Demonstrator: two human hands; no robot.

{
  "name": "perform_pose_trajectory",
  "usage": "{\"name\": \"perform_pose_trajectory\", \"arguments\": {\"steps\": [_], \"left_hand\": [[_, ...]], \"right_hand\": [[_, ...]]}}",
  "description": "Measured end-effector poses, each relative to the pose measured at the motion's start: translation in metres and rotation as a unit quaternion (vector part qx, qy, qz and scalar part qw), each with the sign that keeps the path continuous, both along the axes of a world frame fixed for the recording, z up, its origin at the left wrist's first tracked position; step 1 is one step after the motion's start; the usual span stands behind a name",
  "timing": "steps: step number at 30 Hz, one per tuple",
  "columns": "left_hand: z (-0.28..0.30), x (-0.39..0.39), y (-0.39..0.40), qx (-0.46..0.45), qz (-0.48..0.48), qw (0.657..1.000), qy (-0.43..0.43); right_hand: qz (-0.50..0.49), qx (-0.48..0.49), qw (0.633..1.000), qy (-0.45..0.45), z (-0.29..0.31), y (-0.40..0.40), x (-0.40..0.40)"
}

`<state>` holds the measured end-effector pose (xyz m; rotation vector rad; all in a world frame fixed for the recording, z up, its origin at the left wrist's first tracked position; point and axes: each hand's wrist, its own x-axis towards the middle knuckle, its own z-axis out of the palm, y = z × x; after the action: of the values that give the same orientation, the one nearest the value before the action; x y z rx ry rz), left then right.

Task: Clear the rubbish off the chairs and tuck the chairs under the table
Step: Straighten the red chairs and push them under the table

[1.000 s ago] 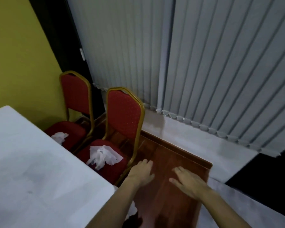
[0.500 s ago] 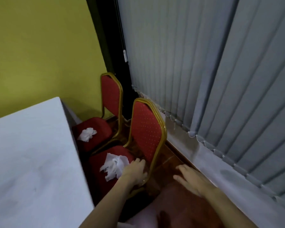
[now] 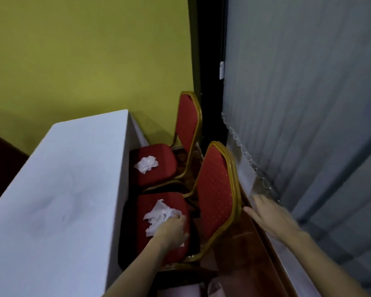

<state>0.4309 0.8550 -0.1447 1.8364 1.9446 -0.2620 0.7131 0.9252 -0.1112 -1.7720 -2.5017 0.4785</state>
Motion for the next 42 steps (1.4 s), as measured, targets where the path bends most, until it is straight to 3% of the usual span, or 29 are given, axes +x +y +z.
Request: {"name": "perform_pose_trajectory", "arguments": {"steps": [7,13,18,24,30,37,42], "left_hand": [[-0.001,-0.026,0.09,0.009,0.109,0.993,-0.041],[0.014,-0.02,0.172,0.082,0.159,0.977,-0.118],[0.014,-0.03,0.191,0.107,0.209,0.952,-0.196],[-0.013,-0.063,0.167,0.128,0.328,0.916,-0.192],[-0.039,-0.053,0.137,0.096,0.492,0.85,-0.161],[-0.071,0.012,0.129,0.061,0.64,0.749,-0.161],[-0.092,0.034,0.131,0.12,0.707,0.676,-0.17]], "right_hand": [[0.085,0.016,0.996,-0.025,0.028,0.104,-0.014],[0.142,0.031,0.989,-0.012,0.051,0.19,-0.033],[0.197,0.009,0.98,0.04,0.048,0.244,-0.082],[0.316,-0.035,0.948,0.0,0.017,0.29,-0.152],[0.439,-0.073,0.895,-0.019,-0.023,0.343,-0.217],[0.55,-0.156,0.818,-0.072,-0.073,0.354,-0.242],[0.62,-0.16,0.76,-0.112,-0.086,0.344,-0.265]]}}
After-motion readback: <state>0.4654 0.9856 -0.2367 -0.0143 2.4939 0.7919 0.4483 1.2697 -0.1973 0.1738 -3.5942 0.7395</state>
